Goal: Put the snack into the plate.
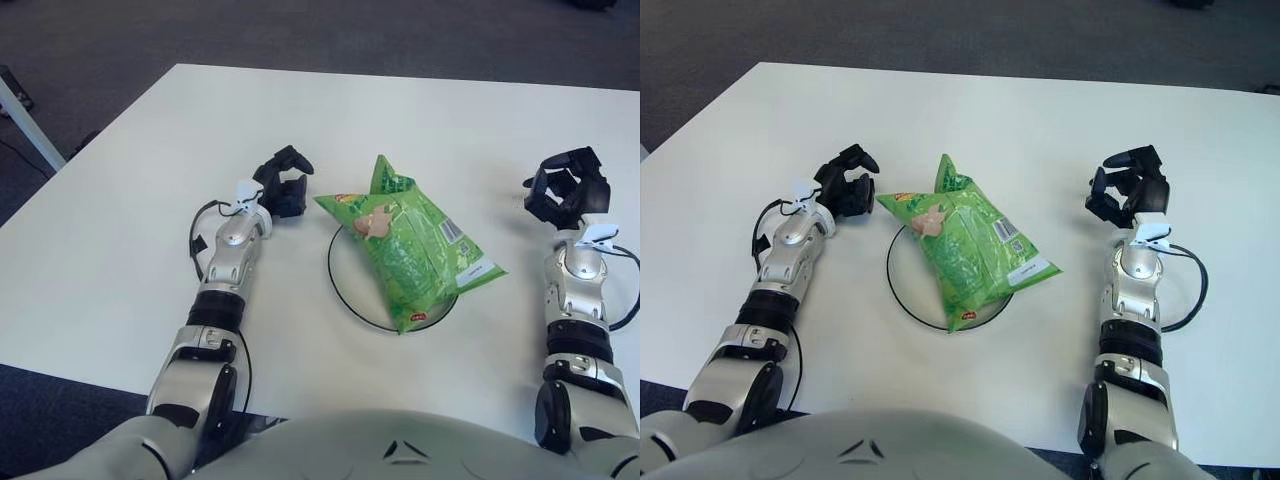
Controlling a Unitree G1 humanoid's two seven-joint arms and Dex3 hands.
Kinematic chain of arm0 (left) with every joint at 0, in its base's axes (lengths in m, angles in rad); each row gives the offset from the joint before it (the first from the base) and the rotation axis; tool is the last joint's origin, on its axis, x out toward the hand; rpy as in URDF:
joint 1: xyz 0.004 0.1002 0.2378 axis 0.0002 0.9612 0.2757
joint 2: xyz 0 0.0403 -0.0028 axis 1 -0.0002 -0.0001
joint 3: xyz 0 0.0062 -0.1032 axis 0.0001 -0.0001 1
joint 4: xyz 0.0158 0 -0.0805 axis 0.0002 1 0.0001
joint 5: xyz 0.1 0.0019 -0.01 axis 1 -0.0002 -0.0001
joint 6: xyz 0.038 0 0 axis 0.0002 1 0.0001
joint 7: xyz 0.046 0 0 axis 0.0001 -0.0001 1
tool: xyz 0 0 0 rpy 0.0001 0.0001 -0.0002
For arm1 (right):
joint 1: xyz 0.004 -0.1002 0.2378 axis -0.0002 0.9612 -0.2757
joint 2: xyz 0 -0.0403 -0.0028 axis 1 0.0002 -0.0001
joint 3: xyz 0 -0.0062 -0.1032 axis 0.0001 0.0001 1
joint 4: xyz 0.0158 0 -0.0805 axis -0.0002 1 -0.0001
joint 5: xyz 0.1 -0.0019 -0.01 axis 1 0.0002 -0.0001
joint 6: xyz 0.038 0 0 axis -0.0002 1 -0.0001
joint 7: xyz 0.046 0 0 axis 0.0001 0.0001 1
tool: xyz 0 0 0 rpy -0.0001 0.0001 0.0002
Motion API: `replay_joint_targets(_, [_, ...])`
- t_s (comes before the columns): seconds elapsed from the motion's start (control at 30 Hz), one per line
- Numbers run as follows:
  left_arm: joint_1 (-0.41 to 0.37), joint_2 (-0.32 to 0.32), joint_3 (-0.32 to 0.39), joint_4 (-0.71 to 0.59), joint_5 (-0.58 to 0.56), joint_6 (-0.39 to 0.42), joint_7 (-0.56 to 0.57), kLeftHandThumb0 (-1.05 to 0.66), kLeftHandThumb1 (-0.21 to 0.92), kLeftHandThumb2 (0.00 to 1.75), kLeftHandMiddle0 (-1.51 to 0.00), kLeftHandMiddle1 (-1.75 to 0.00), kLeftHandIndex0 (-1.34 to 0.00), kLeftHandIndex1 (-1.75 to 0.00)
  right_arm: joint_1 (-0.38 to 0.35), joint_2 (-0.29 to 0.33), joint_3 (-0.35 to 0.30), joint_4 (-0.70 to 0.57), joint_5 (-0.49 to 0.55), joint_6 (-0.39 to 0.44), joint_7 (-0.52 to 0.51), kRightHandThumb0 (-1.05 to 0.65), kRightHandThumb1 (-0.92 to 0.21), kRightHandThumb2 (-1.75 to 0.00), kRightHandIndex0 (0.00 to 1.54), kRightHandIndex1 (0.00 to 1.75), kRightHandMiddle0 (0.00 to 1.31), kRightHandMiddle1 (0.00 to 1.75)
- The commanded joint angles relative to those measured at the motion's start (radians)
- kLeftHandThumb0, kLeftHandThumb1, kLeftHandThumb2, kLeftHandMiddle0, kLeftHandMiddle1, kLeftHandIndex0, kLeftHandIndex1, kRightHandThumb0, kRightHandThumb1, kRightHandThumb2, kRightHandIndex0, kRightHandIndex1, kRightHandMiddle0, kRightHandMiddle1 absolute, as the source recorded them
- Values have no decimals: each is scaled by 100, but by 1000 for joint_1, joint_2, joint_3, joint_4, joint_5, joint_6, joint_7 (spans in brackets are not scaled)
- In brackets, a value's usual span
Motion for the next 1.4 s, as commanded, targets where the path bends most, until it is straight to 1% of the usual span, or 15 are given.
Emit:
replay_joint_targets(0.0, [58, -5, 1, 60, 7, 10, 0, -41, 54, 104, -120, -175, -44, -175, 96, 12, 46, 34, -71, 6, -31, -44, -43, -117, 82, 173, 52, 175])
replay_joint_targets(0.1, [50, -2, 5, 77, 5, 4, -2, -41, 54, 103, -120, -175, -44, -175, 113, -2, 78, 47, -112, 5, -49, -46, -40, -121, 94, 174, 55, 175])
replay_joint_targets(0.23, [40, -1, 10, 101, -1, -10, -8, -41, 55, 103, -120, -175, -44, -175, 111, -25, 111, 119, -148, -7, -72, -47, -37, -125, 105, 175, 58, 175])
replay_joint_targets(0.3, [34, -2, 14, 116, -5, -19, -13, -41, 55, 103, -120, -175, -44, -175, 100, -40, 127, 153, -170, 7, -93, -47, -35, -127, 113, 175, 59, 175])
replay_joint_targets(0.43, [24, -2, 19, 138, -11, -30, -17, -41, 54, 104, -120, -175, -45, -175, 86, -58, 149, 169, -197, 38, -126, -47, -35, -127, 121, 175, 59, 175])
replay_joint_targets(0.7, [3, -2, 29, 174, -16, -48, -27, -42, 50, 109, -121, -175, -47, -175, 61, -62, 171, 175, -190, 103, -147, -47, -33, -130, 125, 175, 60, 175])
replay_joint_targets(0.83, [-2, -1, 30, 181, -13, -54, -27, -43, 49, 111, -122, -175, -48, -175, 68, -45, 187, 141, -199, 125, -171, -48, -29, -134, 127, 175, 63, 175])
replay_joint_targets(1.03, [-6, -2, 33, 190, -14, -62, -30, -43, 47, 112, -123, -175, -49, -175, 72, -49, 218, 137, -244, 114, -236, -49, -25, -139, 125, 175, 66, 175])
replay_joint_targets(1.37, [-11, -4, 43, 200, -21, -68, -38, -43, 46, 113, -125, -175, -50, -175, 79, -52, 241, 128, -252, 100, -262, -47, -30, -134, 113, 175, 62, 175])
